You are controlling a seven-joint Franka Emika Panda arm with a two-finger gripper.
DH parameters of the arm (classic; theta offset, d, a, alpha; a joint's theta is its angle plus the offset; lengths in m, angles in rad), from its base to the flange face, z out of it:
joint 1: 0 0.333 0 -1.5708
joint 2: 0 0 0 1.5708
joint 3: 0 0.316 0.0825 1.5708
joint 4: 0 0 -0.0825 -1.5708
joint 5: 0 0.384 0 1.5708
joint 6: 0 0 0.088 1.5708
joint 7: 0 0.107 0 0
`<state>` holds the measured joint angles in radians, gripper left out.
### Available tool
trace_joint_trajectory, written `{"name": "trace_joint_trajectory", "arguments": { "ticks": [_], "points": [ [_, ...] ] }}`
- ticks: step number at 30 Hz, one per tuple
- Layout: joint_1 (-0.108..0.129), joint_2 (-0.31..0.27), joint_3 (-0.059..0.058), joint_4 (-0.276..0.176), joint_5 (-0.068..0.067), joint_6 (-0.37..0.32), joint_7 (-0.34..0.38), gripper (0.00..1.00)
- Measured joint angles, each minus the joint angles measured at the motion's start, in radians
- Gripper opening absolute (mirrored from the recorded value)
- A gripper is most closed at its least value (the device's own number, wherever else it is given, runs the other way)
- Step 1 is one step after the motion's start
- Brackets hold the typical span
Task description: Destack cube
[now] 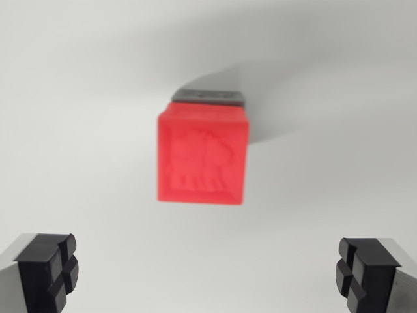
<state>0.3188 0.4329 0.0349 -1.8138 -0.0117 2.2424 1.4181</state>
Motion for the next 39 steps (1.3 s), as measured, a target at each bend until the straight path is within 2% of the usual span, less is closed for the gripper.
{"name": "trace_joint_trajectory", "arguments": {
  "ticks": [3,9,23,39],
  "points": [
    [0.01,0.017,0.0,0.004,0.0,0.015,0.008,1.0],
    [0.01,0.057,-0.006,-0.005,0.0,0.062,0.008,1.0],
    [0.013,0.151,-0.01,-0.013,0.0,0.163,0.008,1.0],
    [0.018,0.224,-0.016,-0.008,0.0,0.231,0.008,1.0]
  ]
}}
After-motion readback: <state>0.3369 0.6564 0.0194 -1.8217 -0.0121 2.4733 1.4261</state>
